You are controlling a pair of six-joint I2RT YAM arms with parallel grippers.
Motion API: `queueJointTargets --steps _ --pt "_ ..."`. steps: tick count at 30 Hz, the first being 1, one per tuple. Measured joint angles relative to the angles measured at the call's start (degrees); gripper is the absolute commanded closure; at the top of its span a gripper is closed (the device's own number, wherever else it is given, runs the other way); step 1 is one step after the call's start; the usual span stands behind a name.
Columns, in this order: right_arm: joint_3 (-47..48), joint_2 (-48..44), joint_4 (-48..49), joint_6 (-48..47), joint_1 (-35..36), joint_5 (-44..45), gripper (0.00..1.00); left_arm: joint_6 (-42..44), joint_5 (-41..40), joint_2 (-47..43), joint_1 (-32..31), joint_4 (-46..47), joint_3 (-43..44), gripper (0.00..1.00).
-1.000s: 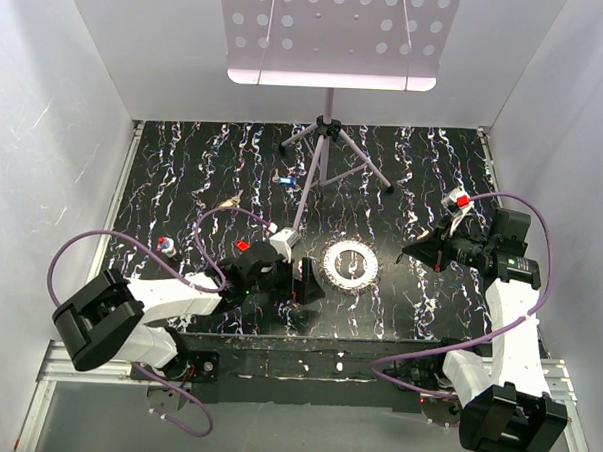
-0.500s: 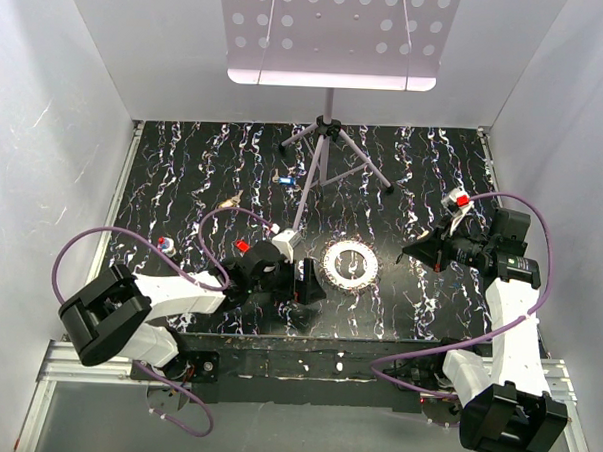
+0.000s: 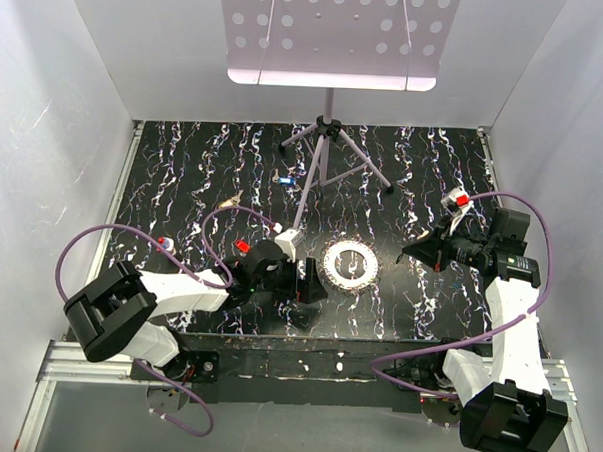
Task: Put the keys on the keyring
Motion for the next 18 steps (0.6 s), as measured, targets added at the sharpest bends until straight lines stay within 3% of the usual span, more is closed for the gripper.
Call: queueJointTargets --steps 15,18 --pt "0.0 0.04 0.02 -0.02 0.0 0.0 0.99 0.0 -0.02 3.08 0.17 -0.04 1.62 0.03" --pt "0.0 0.04 0.0 -0.02 0.0 0.0 0.99 0.0 -0.02 3.91 0.44 0.04 2.16 0.07"
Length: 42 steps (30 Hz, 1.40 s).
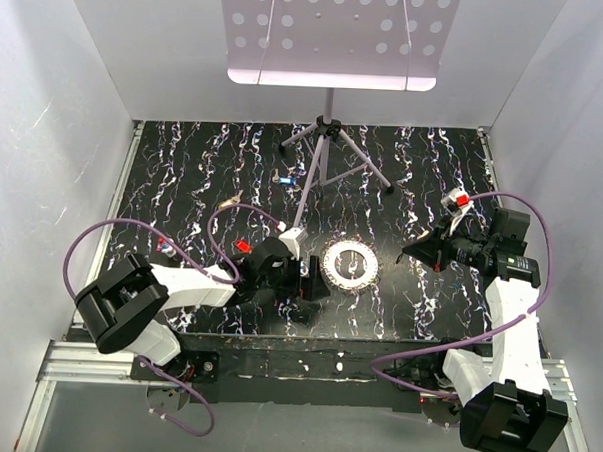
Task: Put the keys on the keyring
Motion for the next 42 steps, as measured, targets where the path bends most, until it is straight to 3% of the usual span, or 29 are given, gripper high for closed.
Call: queueJointTargets --steps 5,10,16,19,34,42 --pt "0.0 0.0 0.0 -0.02 0.0 0.0 0.99 -0.28 0.31 1.86 0.96 0.02 1.81 0.2" --pt "0.0 0.0 0.0 -0.02 0.0 0.0 0.99 -0.96 1.49 5.11 2.56 -0.44 5.25 0.44" --pt "0.0 0.0 0.0 -0.04 0.0 0.0 0.99 -0.17 1.29 8.94 3.45 -5.84 11.06 0.67" --pt "0.0 0.02 0.0 -0.04 0.0 0.0 0.99 1.09 0.76 9.03 3.43 -9.09 12.79 0.73" --pt "0.0 0.24 -0.04 -0.2 0.0 -0.02 0.99 3.52 4.85 12.2 3.08 -12.48 15.65 0.72" --pt "0.0 0.24 -0.04 -0.24 0.0 -0.07 0.99 10.99 4.42 9.77 1.84 -12.59 15.87 0.5"
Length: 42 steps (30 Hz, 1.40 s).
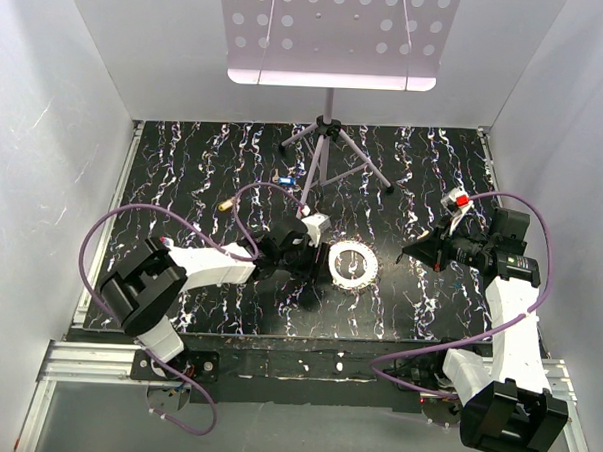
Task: Put the keys on the keyring
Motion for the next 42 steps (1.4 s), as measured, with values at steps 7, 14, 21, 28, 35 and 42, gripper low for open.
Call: queueJointTargets --steps 7,14,21,28,35,42 --pt "0.0 0.0 -0.02 0.0 0.0 -0.04 0.99 8.52 -3.37 -6.45 -1.64 5.99 -5.73 0.51" --pt "0.0 0.0 -0.11 -0.04 0.0 -0.13 0.99 20.04 -2.4 -6.8 -3.19 20.5 -14.03 0.52" --pt "0.0 0.0 -0.44 -0.42 0.0 -0.15 0.99 28.52 0.44 -6.54 -3.89 26.43 -15.89 0.53" --pt "0.0 0.0 -0.68 -0.85 0.0 -0.15 0.99 32.28 0.31 -3.37 -5.2 28.72 -15.04 0.58" --pt "0.0 0.0 -1.33 -1.07 0.0 -0.15 0.99 33.38 -0.28 -0.39 -6.78 28.89 -13.53 0.59" --pt "0.0 0.04 -1.27 -1.03 0.0 1.73 0.99 32.46 -3.17 -0.17 -7.48 28.83 -13.49 0.58"
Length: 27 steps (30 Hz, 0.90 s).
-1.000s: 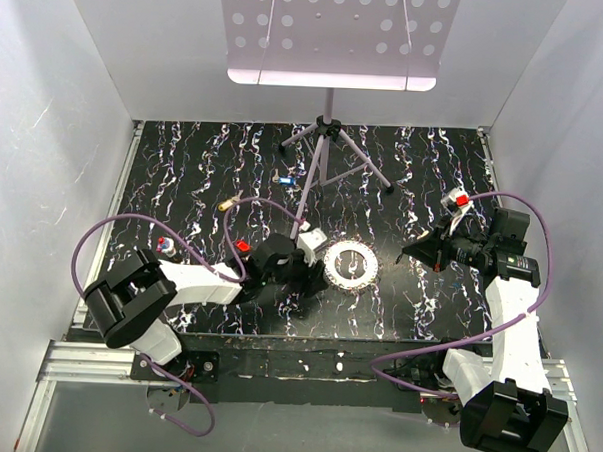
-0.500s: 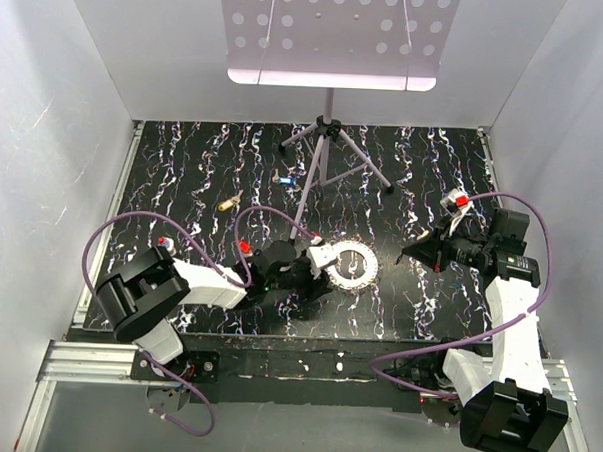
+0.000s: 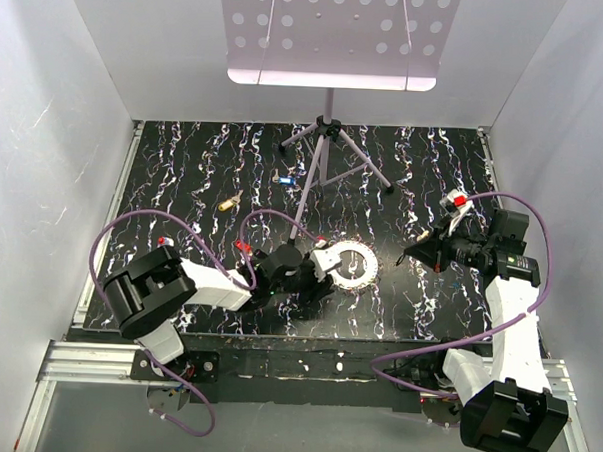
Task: Put the keys on the keyring
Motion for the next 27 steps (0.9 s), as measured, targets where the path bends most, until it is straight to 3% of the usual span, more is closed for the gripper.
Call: queueJointTargets --steps 6,13,17,22,27 --pt "0.04 2.62 -1.36 -1.73 0.0 9.97 0.99 -4.5 -5.75 -12.46 -0.11 -4.94 -4.74 0.55" --pt "1.03 6.93 -12.07 -12.28 0.0 21.44 0.99 -9.62 -13.77 -39.23 -0.09 -16.48 -6.71 0.27" --pt "1.03 9.9 -16.44 -17.53 0.0 27.34 0.99 -12.13 -17.75 -50.84 -0.09 -22.6 -7.67 0.22" --pt "1.03 16.48 -17.88 -19.96 0.09 31.06 0.99 -13.97 -20.26 -57.9 -0.04 -28.52 -9.14 0.22" --pt "1.2 24.11 -16.17 -19.06 2.91 34.16 0.99 -15.58 -20.85 -58.71 -0.04 -31.87 -10.36 0.22"
